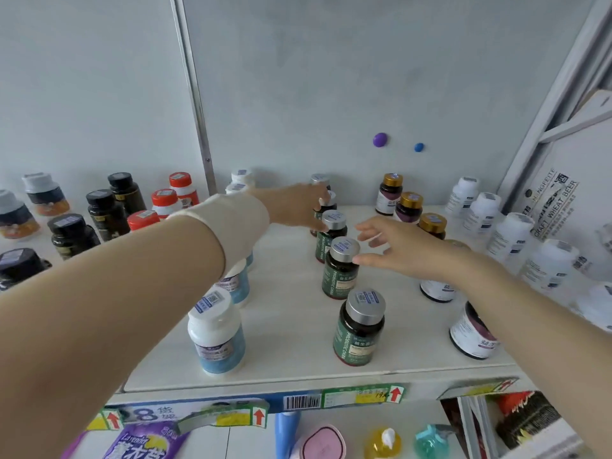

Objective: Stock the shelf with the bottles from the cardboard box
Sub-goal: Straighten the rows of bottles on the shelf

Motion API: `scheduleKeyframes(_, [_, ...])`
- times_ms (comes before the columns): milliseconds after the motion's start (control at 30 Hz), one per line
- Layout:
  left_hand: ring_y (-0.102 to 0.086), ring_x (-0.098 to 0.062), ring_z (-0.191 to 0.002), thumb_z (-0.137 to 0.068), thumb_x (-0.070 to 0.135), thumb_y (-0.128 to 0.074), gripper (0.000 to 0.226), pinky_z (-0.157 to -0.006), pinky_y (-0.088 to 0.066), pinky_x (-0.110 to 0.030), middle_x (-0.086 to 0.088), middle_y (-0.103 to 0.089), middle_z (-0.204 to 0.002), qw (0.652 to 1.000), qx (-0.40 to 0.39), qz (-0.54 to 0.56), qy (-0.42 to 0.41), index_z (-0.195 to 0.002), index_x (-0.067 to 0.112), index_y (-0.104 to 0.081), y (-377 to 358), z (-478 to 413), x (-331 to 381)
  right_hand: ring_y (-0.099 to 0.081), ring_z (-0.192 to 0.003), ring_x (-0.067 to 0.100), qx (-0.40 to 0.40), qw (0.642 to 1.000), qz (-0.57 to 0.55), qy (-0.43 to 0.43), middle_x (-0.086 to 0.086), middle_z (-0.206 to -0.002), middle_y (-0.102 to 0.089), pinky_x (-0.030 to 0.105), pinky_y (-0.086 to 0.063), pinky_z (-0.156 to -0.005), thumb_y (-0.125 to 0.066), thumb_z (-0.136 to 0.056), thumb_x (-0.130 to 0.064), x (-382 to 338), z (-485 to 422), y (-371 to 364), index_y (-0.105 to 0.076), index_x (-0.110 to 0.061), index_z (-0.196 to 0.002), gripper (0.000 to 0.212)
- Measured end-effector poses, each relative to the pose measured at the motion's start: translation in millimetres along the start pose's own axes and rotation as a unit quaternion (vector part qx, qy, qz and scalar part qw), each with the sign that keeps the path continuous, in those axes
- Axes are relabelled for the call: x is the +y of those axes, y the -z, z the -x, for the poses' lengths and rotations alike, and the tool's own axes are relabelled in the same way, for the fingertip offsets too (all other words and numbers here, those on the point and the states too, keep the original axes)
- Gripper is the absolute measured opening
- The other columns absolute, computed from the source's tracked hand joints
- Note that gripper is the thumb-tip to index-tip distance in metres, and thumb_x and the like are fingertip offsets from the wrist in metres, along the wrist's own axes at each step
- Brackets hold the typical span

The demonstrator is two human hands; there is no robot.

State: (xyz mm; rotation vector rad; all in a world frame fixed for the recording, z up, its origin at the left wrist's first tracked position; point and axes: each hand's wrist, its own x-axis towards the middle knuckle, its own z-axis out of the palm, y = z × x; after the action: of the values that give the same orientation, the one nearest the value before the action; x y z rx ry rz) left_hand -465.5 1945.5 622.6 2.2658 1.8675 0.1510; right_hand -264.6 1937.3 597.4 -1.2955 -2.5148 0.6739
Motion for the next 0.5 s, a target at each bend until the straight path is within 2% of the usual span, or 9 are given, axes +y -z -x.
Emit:
scheduleKeyframes(167, [-0.053, -0.023, -0.113, -0.087, 0.036, -0.062, 0.064, -0.099, -0.041, -0.033, -0.007, -0.049, -0.134, 0.996, -0.001, 0.094, 0.012, -0.14, 0.013, -0.033, -19.3, -15.6, -2.6, -0.053, -0.111, 0.008, 0.028, 0.993, -0.109, -0.029, -0.01, -0.117, -0.055, 0.028, -0.047, -0.093, -0.069, -0.079, -0.039, 0.3, 1.7, -22.9, -0.045, -0.023, -0.13, 0.059])
scheduleKeyframes(300, [-0.048, -0.015, -0.094, -0.09, 0.035, -0.059, 0.055, -0.075, -0.039, -0.021, 0.0, -0.047, -0.117, 0.992, 0.001, 0.129, 0.005, -0.135, 0.013, -0.039, -24.4, -20.2, 0.7, -0.053, -0.103, 0.008, 0.032, 0.987, -0.151, -0.038, -0.011, -0.11, -0.055, 0.022, -0.043, -0.083, -0.072, -0.077, -0.034, 2.3, -2.0, -38.8, -0.047, -0.022, -0.127, 0.057])
scheduleKeyframes(367, [-0.048, -0.015, -0.091, -0.089, 0.034, -0.059, 0.049, -0.063, -0.037, -0.014, 0.002, -0.047, -0.11, 0.99, 0.002, 0.138, 0.005, -0.131, 0.013, -0.043, -27.7, -23.8, 1.1, -0.054, -0.102, 0.008, 0.048, 0.984, -0.168, -0.039, -0.012, -0.11, -0.056, 0.018, -0.042, -0.076, -0.073, -0.077, -0.033, 6.1, -2.6, -43.3, -0.049, -0.024, -0.123, 0.053])
scheduleKeyframes(433, [-0.049, -0.015, -0.09, -0.089, 0.032, -0.061, 0.046, -0.062, -0.038, -0.012, 0.002, -0.049, -0.107, 0.989, 0.008, 0.145, 0.007, -0.127, 0.014, -0.045, -30.6, -27.1, 0.1, -0.055, -0.1, 0.008, 0.06, 0.98, -0.187, -0.041, -0.013, -0.109, -0.056, 0.011, -0.039, -0.07, -0.074, -0.076, -0.032, 10.0, -2.5, -45.2, -0.05, -0.027, -0.116, 0.047])
scheduleKeyframes(500, [-0.052, -0.015, -0.087, -0.088, 0.031, -0.062, 0.038, -0.067, -0.044, -0.017, 0.001, -0.052, -0.104, 0.987, 0.004, 0.158, 0.014, -0.119, 0.014, -0.047, -31.6, -29.6, -1.4, -0.055, -0.097, 0.007, 0.064, 0.977, -0.198, -0.043, -0.014, -0.105, -0.056, 0.01, -0.038, -0.068, -0.075, -0.074, -0.033, 12.4, -1.8, -45.1, -0.048, -0.031, -0.109, 0.044])
